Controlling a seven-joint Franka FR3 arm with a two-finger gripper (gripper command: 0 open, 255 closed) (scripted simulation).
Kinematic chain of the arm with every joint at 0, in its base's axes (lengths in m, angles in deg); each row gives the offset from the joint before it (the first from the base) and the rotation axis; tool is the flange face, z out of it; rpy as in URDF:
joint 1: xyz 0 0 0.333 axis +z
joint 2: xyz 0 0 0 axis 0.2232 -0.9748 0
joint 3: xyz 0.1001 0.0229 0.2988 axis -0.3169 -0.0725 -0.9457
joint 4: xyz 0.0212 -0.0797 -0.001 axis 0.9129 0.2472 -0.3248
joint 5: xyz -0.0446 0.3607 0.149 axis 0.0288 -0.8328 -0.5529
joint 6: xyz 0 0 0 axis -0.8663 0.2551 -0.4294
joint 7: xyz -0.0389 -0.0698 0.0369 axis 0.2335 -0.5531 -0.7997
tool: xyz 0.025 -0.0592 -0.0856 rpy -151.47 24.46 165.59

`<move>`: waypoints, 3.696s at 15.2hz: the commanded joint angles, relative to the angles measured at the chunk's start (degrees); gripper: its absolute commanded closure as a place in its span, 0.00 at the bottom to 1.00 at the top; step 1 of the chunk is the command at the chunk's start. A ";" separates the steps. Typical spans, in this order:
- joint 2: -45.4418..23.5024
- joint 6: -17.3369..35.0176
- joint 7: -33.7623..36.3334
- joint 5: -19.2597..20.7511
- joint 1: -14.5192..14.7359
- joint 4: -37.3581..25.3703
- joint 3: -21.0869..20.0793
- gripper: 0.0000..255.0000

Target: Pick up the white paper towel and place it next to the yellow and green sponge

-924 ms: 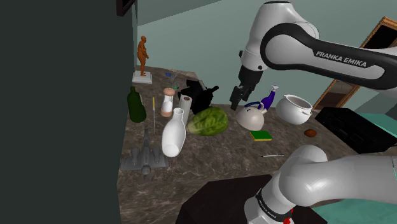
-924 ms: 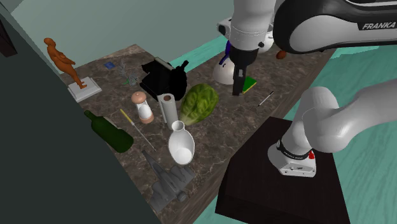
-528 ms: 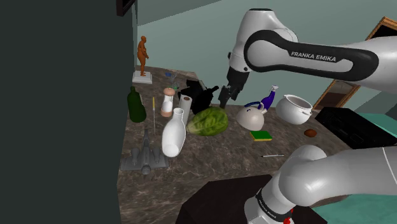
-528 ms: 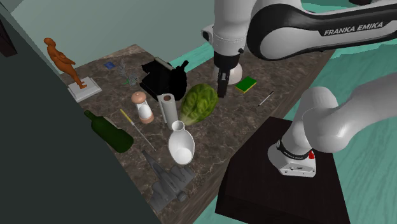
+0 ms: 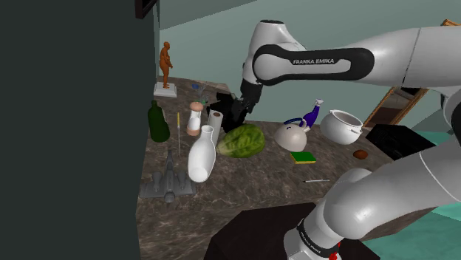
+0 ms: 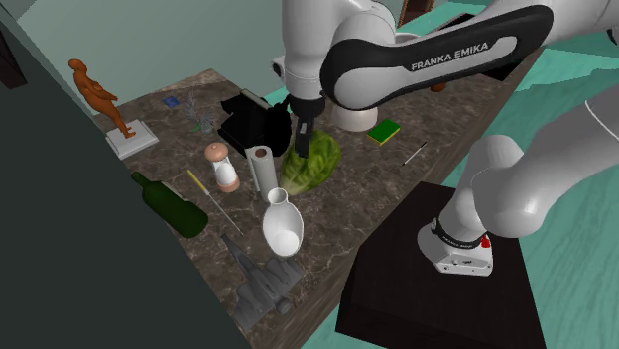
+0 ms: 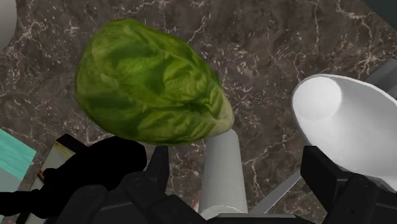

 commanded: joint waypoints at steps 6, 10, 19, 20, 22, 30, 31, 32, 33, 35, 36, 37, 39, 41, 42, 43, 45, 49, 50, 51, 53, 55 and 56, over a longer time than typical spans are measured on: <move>-14.72 8.84 -0.28 -0.30 0.01 -8.35 0.07 0.00; -19.11 11.82 -0.36 -0.31 -0.02 -10.36 0.11 0.00; -21.30 15.89 -0.16 0.00 -0.15 -8.47 0.23 0.00; -21.30 15.89 -0.16 0.00 -0.15 -8.47 0.23 0.00; -21.30 15.89 -0.16 0.00 -0.15 -8.47 0.23 0.00; -21.28 15.88 -0.18 0.00 -0.16 -8.47 0.24 1.00; -21.30 15.86 -0.17 0.00 -0.15 -8.50 0.23 1.00; -21.30 15.86 -0.16 0.00 -0.15 -8.50 0.23 1.00; -21.30 15.89 -0.16 0.00 -0.16 -8.47 0.23 1.00; -20.64 14.39 -0.32 -0.12 -0.15 -9.32 0.22 1.00; -20.35 13.64 -0.39 -0.18 -0.14 -9.78 0.21 1.00; -20.06 12.89 -0.46 -0.23 -0.14 -10.24 0.21 1.00; -19.51 11.39 -0.59 -0.34 -0.12 -11.20 0.20 1.00; -19.01 9.88 -0.73 -0.43 -0.11 -12.21 0.20 1.00; -18.77 9.13 -0.79 -0.48 -0.11 -12.73 0.20 1.00; -18.55 8.38 -0.85 -0.52 -0.10 -13.26 0.19 1.00; -18.15 6.87 -0.97 -0.60 -0.09 -14.37 0.19 1.00; -17.48 3.85 -1.20 -0.74 -0.08 -16.73 0.18 1.00; -17.34 3.09 -1.26 -0.77 -0.07 -17.35 0.18 1.00; -17.22 2.34 -1.31 -0.80 -0.07 -17.98 0.18 1.00; -17.00 0.82 -1.41 -0.86 -0.06 -19.29 0.17 1.00; -16.84 -0.70 -1.52 -0.91 -0.05 -20.65 0.17 1.00; -16.78 -1.46 -1.57 -0.93 -0.05 -21.35 0.16 1.00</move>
